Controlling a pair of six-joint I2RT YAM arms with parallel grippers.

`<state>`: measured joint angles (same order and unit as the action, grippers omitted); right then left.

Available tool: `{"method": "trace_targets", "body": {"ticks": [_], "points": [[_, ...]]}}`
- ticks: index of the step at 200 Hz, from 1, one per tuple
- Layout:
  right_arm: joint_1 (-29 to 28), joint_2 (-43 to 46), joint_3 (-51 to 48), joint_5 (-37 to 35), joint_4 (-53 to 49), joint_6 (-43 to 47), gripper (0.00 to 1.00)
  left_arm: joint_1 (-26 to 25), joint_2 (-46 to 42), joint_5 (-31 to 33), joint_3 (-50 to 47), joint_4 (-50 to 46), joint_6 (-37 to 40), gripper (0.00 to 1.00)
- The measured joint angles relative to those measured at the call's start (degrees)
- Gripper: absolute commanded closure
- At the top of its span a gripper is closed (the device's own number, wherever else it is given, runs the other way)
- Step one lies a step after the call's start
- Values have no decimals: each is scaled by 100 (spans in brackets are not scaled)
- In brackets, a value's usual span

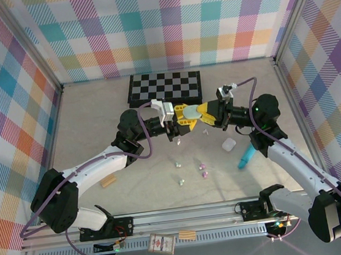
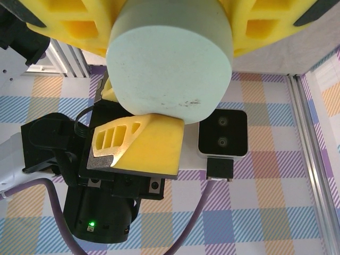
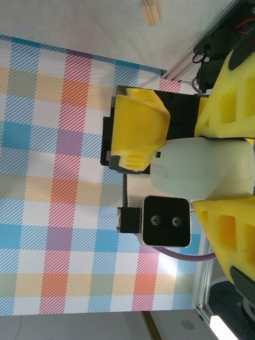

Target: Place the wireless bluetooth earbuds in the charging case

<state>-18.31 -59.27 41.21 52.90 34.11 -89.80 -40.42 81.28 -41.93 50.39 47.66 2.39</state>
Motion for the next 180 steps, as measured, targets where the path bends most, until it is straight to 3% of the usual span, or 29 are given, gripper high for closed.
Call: {"method": "trace_targets", "body": {"ticks": [41, 68, 103, 120, 140, 180], "points": [[-2, 107, 125, -81, -691, 466, 35, 0, -2, -7, 0, -125, 24, 65], [-2, 372, 599, -411, -2131, 1556, 23, 2, -94, -33, 0, -452, 66, 65], [-2, 640, 1921, -1108, -4583, 4266, 10, 48, -448, -254, 0, -1167, 210, 66], [-2, 634, 2509, -1224, -5510, 5855, 10, 101, -608, -426, 2, -1580, 323, 66], [-52, 627, 2874, -1305, -6310, 7659, 9, 168, -693, -627, 9, -1956, 387, 66], [-437, 407, 3265, -1624, -7117, 10257, 8, 284, -723, -828, 13, -2308, 455, 66]]}}
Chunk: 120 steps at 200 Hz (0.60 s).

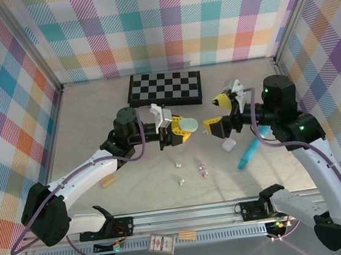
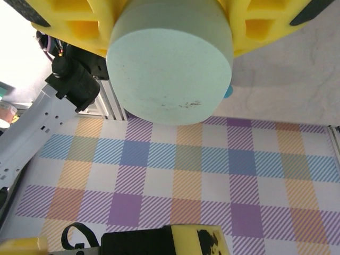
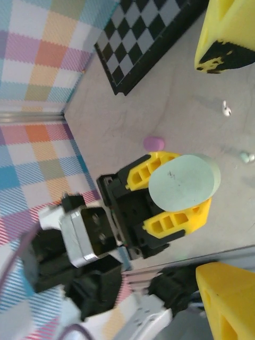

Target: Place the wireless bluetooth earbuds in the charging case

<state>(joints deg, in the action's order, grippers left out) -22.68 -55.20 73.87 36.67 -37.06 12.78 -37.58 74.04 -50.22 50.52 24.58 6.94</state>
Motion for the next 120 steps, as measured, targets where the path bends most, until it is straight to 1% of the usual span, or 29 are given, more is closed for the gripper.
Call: {"method": "trace_targets", "body": {"ticks": [25, 53, 81, 120], "points": [[-549, -278, 195, -302, -282, 1189, 8, 39, 0, -81, 2, -74, 0, 66], [-929, -673, 295, -649, -374, 1941, 8, 68, 0, -146, 55, -87, 0, 66], [-977, -1005, 341, -931, -356, 2247, 8, 74, 2, -225, 118, -92, 0, 66], [-994, -1250, 546, -1163, -337, 2249, 8, 101, -2, -269, 118, -136, 48, 66]]}}
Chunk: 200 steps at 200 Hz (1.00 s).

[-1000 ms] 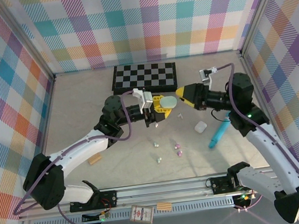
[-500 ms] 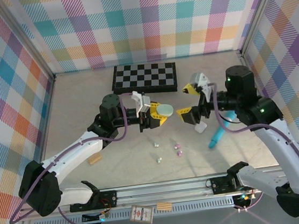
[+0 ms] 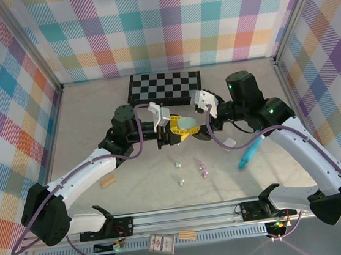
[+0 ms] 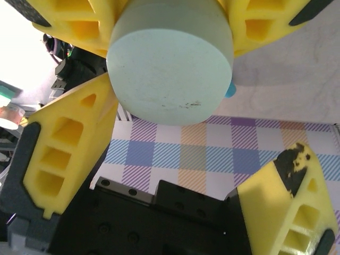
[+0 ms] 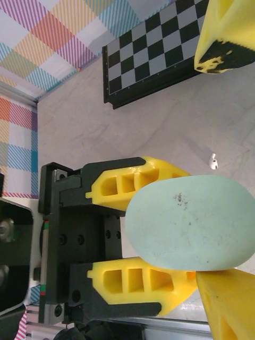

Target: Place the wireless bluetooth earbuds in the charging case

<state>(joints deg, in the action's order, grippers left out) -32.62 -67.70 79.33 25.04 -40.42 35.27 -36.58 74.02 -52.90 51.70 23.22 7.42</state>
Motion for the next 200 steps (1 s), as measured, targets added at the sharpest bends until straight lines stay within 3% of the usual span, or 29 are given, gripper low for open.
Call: {"method": "trace_targets", "body": {"ticks": [97, 139, 200], "points": [[46, -83, 610, -92, -90, -448, 9, 13, -7, -61, 0, -225, 144, 66], [33, -81, 553, 570, -214, -125, 9, 13, -7, -61, 0, -205, 131, 66], [-9, -201, 417, 496, -391, 125, 9, 13, -37, -59, 2, -195, 116, 66]]}}
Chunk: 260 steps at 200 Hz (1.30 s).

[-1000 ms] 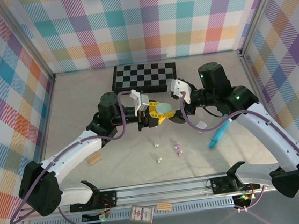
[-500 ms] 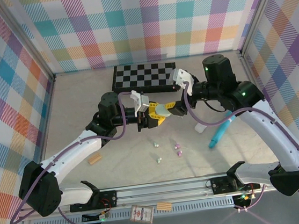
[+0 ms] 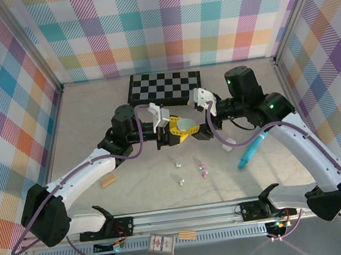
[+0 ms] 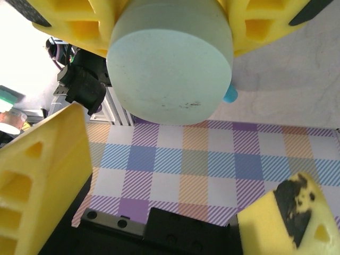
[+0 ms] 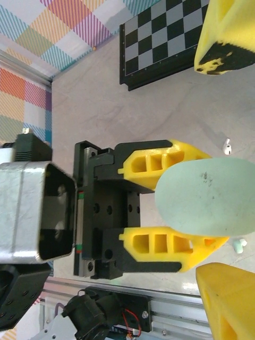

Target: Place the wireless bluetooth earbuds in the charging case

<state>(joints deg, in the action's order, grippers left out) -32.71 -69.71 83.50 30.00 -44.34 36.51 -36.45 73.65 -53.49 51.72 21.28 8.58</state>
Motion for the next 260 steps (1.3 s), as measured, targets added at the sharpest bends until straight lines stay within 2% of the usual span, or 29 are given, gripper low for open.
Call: {"method": "trace_targets", "body": {"ticks": [97, 164, 260], "points": [[-7, 17, -68, -428, 114, 11, 9, 13, -66, 59, -2, 2, -42, 66], [-48, 223, -225, -839, 595, -155, 9, 57, -66, 197, -2, -24, -39, 67], [-26, 330, -225, -1663, 1307, -570, 7, 55, -87, 59, -4, -39, -35, 67]]}}
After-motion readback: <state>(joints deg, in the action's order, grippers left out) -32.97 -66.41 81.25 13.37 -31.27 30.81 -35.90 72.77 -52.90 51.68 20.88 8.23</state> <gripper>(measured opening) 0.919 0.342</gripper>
